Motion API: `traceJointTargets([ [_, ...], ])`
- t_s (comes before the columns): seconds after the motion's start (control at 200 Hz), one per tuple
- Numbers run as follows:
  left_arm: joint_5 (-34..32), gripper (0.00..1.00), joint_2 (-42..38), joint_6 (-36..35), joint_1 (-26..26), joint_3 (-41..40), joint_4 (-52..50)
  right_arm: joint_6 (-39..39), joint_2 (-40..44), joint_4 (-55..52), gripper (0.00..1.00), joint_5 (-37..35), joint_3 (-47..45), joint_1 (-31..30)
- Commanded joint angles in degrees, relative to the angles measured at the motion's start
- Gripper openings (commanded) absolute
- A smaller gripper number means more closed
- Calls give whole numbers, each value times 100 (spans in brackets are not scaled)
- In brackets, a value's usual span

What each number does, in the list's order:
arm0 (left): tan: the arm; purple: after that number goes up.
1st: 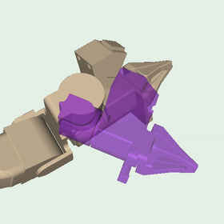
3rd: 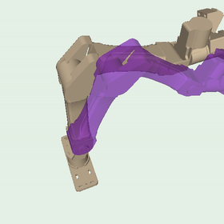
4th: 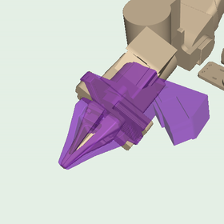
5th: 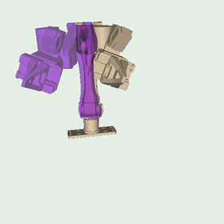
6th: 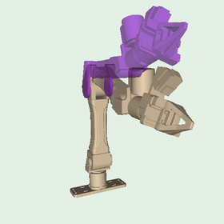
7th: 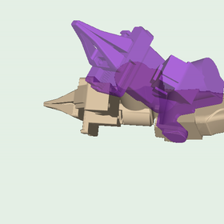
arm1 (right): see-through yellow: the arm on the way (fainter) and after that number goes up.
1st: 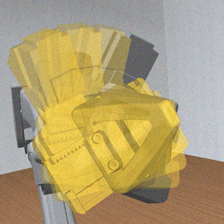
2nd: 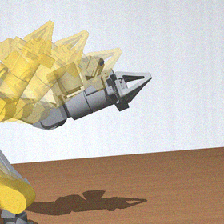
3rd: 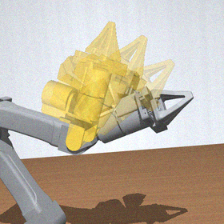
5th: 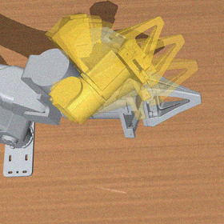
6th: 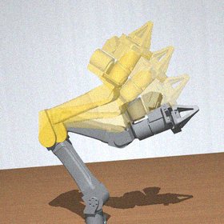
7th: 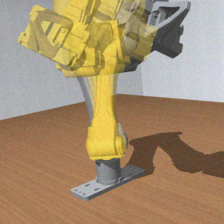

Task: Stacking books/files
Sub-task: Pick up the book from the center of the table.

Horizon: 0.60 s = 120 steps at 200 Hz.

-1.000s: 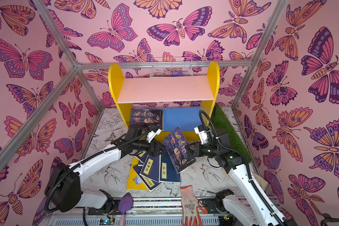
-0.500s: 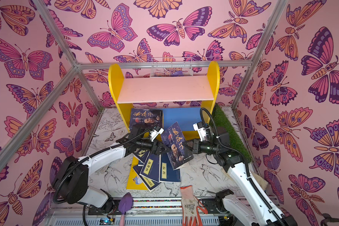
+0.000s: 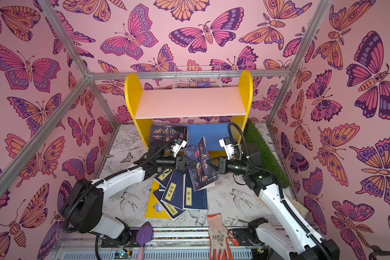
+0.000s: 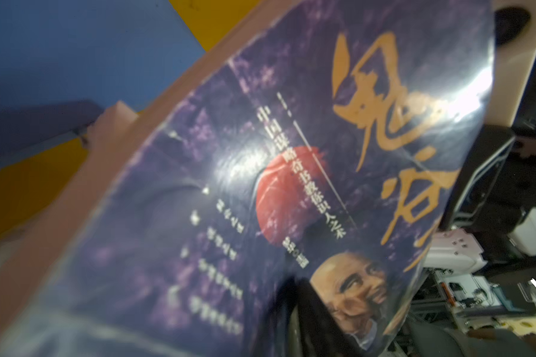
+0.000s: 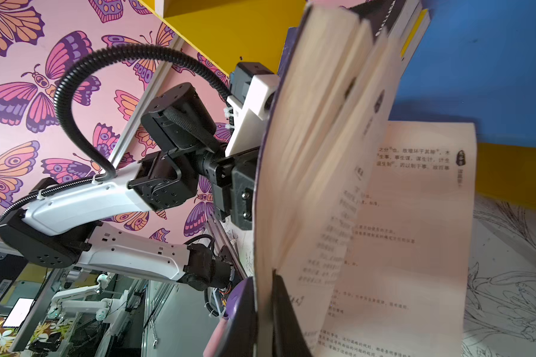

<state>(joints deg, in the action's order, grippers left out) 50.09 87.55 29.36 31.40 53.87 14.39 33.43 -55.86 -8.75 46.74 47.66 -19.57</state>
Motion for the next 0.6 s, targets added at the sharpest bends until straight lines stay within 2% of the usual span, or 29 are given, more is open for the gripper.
traceJointTargets([
  [0.0,203,15,-274,-53,112,121,555,-32,-40,267,0,-43,-143,-86],
  [0.09,-12,0,-490,-54,109,10,536,-114,-1,133,0,-313,-259,-82],
  [0.246,-853,0,-1029,-66,121,-259,496,-127,111,20,0,-942,-424,-56],
  [0.291,-1004,0,-1181,-55,128,-329,517,-113,162,-68,13,-1315,-431,-58],
  [0.346,-1173,0,-1345,17,138,-424,666,-98,248,-83,40,-1573,-450,-57],
  [0.401,-1218,0,-1404,117,156,-535,976,-102,338,-50,54,-1718,-463,-57],
  [0.491,-1329,0,-1733,357,161,-701,1560,-164,437,-101,63,-1828,-461,-55],
  [0.596,-1865,0,-1846,685,164,-837,2092,-66,639,-203,75,-1850,-475,-52],
])
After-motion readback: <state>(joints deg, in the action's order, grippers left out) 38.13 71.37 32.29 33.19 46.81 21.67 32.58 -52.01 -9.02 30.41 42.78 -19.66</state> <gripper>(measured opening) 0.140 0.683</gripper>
